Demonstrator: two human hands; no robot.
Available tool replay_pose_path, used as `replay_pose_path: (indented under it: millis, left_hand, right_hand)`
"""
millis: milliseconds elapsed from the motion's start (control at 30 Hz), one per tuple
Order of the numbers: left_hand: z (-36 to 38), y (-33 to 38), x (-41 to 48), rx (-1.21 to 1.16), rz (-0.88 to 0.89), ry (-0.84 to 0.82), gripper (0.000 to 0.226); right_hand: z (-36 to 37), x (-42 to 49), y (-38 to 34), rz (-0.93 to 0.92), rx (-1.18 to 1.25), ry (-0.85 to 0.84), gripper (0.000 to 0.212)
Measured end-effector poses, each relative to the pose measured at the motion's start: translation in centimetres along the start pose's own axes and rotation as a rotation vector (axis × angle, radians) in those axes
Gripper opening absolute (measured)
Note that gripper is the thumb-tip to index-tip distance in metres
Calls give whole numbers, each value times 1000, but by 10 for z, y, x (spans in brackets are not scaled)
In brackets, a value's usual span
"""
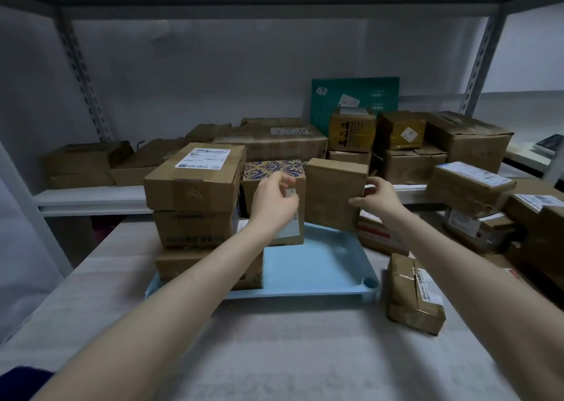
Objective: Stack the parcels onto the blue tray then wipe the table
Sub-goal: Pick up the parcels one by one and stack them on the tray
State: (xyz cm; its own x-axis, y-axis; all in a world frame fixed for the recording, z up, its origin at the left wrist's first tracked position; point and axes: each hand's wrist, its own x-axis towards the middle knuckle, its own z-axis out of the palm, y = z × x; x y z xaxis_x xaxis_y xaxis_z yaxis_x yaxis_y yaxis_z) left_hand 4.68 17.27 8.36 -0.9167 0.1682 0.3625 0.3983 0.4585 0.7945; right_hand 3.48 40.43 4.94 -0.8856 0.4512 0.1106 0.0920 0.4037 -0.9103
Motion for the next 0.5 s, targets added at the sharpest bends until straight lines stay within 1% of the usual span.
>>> replay_pose_path:
  millis: [100, 167, 233, 333, 500]
  left_hand:
    - [7, 5, 13, 174, 169, 61, 32]
    - [13, 4, 21, 309, 230, 59, 39]
    - [18, 2, 28, 397, 224, 14, 45]
    - [23, -2, 32, 463, 144, -48, 51]
    - [28, -6, 30, 528, 108, -80, 56]
  right_hand:
    - [-3, 21, -3, 31, -27, -76, 65]
    - [-2, 28, -4, 41, -86, -61, 69]
    - [3, 28, -3, 22, -184, -18, 76]
    - [16, 13, 1, -59, -277, 32, 75]
    - [42, -17, 12, -189, -183, 155, 68]
